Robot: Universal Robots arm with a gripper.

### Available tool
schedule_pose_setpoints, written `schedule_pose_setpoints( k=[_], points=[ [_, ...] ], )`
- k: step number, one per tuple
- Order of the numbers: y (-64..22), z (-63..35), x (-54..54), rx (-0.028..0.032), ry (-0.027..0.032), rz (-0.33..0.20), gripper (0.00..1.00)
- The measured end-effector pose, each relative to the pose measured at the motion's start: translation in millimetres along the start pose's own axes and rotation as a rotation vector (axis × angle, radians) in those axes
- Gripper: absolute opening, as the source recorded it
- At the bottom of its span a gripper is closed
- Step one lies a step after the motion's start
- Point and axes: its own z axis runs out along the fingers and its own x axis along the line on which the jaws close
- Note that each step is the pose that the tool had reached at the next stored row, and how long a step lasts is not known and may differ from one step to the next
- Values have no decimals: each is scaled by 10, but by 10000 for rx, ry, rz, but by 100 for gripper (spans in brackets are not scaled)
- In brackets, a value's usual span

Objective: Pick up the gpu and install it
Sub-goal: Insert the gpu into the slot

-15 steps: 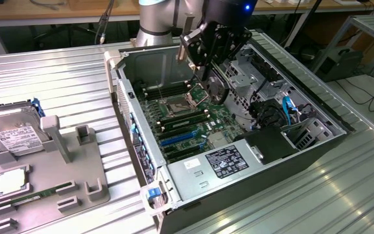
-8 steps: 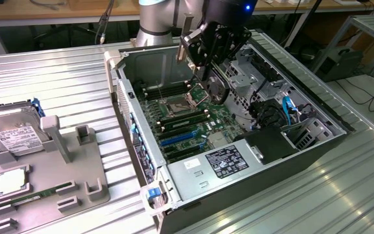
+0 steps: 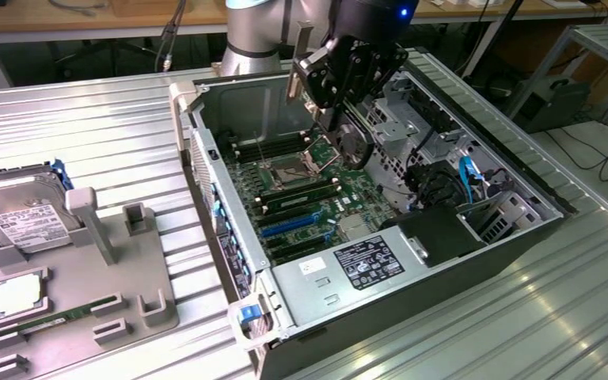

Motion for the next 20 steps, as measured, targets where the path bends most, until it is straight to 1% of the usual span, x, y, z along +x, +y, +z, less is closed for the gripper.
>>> schedule_pose_setpoints(
  k=[4, 14, 20],
  points=[
    [-1, 0, 0, -9, 5, -128, 28],
    [-11, 0, 2, -56, 21, -547, 28],
    [-18, -1, 2, -72, 32, -775, 28]
  ],
)
